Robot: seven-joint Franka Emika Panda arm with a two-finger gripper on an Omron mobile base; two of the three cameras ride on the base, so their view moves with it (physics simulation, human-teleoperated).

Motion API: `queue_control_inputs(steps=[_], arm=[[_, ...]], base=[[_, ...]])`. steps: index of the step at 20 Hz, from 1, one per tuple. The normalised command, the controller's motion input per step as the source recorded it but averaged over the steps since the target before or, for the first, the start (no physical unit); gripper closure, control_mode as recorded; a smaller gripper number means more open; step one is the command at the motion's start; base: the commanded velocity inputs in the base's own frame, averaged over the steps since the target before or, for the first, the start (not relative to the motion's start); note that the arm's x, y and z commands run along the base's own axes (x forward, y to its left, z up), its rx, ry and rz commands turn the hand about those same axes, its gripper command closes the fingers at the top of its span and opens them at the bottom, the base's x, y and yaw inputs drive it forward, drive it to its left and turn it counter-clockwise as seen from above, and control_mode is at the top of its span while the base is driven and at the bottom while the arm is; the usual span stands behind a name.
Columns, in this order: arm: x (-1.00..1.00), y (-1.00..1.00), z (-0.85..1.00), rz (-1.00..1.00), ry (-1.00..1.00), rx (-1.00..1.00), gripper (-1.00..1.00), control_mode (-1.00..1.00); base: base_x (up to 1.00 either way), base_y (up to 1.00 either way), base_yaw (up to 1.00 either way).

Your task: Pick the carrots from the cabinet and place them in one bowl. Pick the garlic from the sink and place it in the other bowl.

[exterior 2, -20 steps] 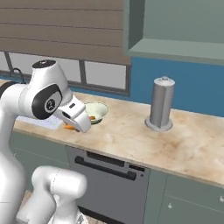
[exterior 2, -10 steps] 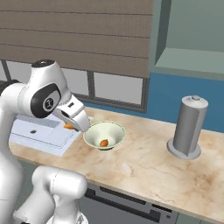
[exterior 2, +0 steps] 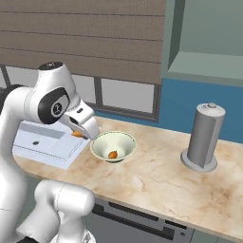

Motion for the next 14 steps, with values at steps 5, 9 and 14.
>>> queue_control_inputs(steps=[5,9,14], arm=[[0.52,-0.13,-0.04,0.09,0.00,0.00,1.00,-1.00],[0.76,-0.04,-0.18,0.10,0.00,0.01,1.00,-1.00],[0.44,0.00,-0.15,0.14,-0.04,0.00,1.00,-1.00]], base=[[0.00,0.00,0.00],[0.00,0.00,0.00],[0.00,0.00,0.00]])
